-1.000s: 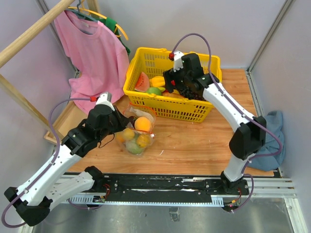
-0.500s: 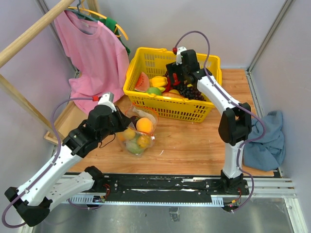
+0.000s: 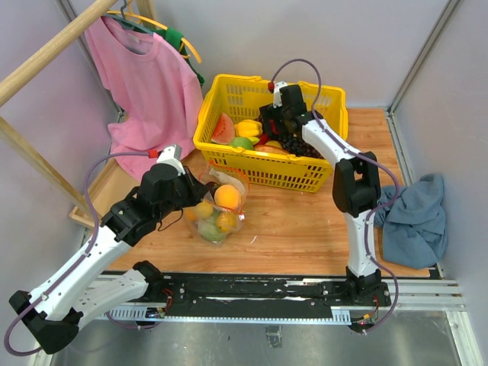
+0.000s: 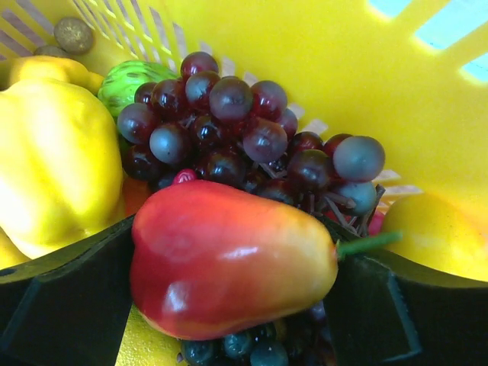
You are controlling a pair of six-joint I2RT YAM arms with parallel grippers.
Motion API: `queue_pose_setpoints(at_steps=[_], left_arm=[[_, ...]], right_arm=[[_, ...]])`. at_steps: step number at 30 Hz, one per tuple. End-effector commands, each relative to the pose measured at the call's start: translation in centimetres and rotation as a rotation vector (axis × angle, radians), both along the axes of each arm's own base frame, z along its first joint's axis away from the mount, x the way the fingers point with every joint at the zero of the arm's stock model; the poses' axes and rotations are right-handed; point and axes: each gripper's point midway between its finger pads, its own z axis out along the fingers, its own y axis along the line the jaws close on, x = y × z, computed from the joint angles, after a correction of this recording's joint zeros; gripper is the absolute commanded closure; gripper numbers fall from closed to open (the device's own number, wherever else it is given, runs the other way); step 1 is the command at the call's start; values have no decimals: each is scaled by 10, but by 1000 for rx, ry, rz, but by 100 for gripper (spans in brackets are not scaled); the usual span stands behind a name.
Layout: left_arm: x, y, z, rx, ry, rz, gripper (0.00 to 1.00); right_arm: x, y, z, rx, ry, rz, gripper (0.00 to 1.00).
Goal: Place the food in the zip-top bag and seal the zipper
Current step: Pick up the fake fruit from the bin, then place the fake fruit in the zipper food storage bag.
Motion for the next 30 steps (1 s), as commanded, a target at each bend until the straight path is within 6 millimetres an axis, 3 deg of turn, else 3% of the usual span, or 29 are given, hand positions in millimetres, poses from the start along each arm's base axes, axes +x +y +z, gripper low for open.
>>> queue_pose_setpoints(at_steps=[1,4,7,11,17,20,24,30], left_arm=[[3,-2,8,-18,-36,-8,100],[3,-2,7,-20,-34,-10,100],[3,-4,6,-24,-33,-18,100],[3,-8,8,-27,-32,-34,100],[4,-13,6,-20,-20,-54,100],[5,-14,8,-16,-23,-59,100],[6,-12,12,-5,-30,-60,100],[5,-12,17,0,-39,-69,100]], right_arm=[[8,2,39,36,-90,47,20],[-1,3,54,47,-126,83,35],[-10,2,65,51,-148,104,42],[-20,0,73,46,-162,129,47],[-51,-4,122,73,-220,186,48],[-74,-3,144,105,-245,229,48],[-115,13,170,168,-265,345,48],[-190,57,180,163,-309,602,48]])
